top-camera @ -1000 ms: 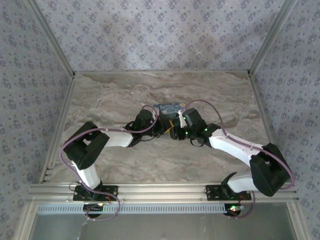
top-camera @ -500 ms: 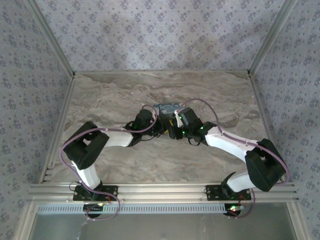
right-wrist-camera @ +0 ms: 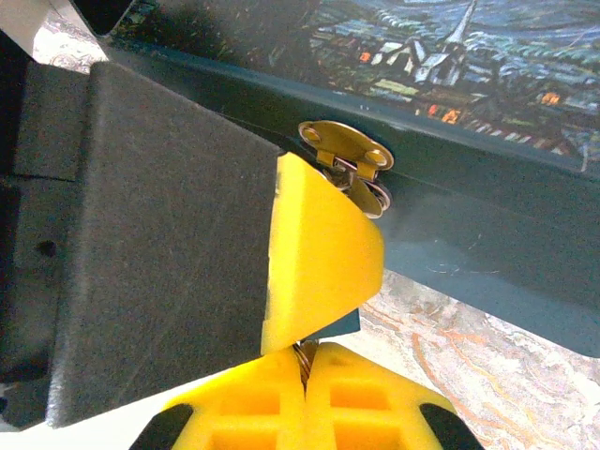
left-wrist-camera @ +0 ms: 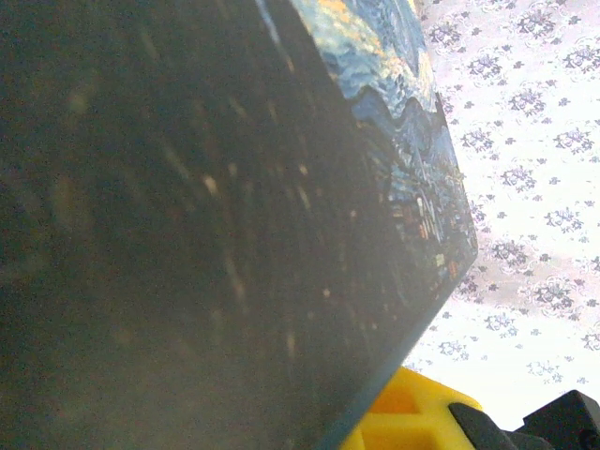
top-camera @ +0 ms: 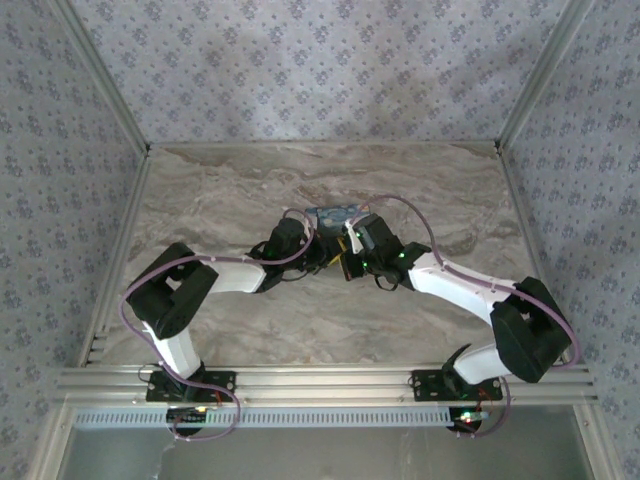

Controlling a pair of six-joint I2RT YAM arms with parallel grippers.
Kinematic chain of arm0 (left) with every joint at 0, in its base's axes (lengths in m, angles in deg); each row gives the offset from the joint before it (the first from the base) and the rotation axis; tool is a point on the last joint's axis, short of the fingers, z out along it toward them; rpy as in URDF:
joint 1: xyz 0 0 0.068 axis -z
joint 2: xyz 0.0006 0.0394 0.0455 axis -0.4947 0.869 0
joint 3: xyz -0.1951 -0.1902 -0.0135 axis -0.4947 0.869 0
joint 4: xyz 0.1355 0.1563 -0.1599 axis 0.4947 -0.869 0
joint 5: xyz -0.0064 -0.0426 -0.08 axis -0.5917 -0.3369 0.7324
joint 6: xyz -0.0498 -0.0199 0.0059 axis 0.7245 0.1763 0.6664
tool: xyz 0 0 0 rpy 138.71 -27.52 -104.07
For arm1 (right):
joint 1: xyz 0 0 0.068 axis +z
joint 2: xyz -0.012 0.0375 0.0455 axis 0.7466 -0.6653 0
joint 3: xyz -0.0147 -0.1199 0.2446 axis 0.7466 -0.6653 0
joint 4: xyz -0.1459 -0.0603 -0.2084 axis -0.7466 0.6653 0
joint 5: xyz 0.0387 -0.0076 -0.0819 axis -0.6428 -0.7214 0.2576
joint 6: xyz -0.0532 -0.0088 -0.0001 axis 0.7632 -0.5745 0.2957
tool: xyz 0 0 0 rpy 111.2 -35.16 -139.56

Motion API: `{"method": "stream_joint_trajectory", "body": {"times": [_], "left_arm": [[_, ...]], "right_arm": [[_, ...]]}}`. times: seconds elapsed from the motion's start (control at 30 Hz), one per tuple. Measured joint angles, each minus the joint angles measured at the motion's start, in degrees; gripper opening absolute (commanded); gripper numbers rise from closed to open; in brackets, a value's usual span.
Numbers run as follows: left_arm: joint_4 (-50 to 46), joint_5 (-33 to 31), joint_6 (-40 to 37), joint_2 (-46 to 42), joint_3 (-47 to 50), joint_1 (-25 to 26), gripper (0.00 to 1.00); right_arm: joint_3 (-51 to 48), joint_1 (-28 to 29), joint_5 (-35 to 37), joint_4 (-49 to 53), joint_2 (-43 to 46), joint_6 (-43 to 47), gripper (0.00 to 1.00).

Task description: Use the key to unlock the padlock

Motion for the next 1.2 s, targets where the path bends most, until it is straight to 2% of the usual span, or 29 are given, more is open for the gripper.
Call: {"method": "stream_joint_trajectory", "body": {"times": [0.23,0.7,0.8,0.93,1.03,1.2], "left_arm": [[-0.5,-0.3,0.0,0.0,0.0,0.0,0.07],[-1.4,-2.2,-2.0,0.3,3.7,0.1,0.11],[-1.4,-2.7,-2.4,0.8,3.8,0.1,0.16],[-1.2,-3.0,-2.9,1.2,3.9,0.1,0.29],[-1.0,-3.0,-3.2,1.3,4.3,0.1,0.35],[0.4,-3.0,-3.5,1.2,5.3,0.1,0.37]], "right_arm": [[-0.3,0.0,-0.6,-0.7,-0.3,0.0,0.0],[-5.7,0.5,-5.0,-10.2,-3.7,-0.7,0.0],[-6.2,0.5,-5.1,-11.6,-4.5,-0.9,0.0],[-6.6,0.4,-4.9,-12.5,-5.3,-1.1,0.0],[-6.9,0.2,-4.4,-12.9,-6.2,-1.1,0.0],[-7.7,0.0,-4.2,-14.0,-6.9,-1.1,0.0]]}}
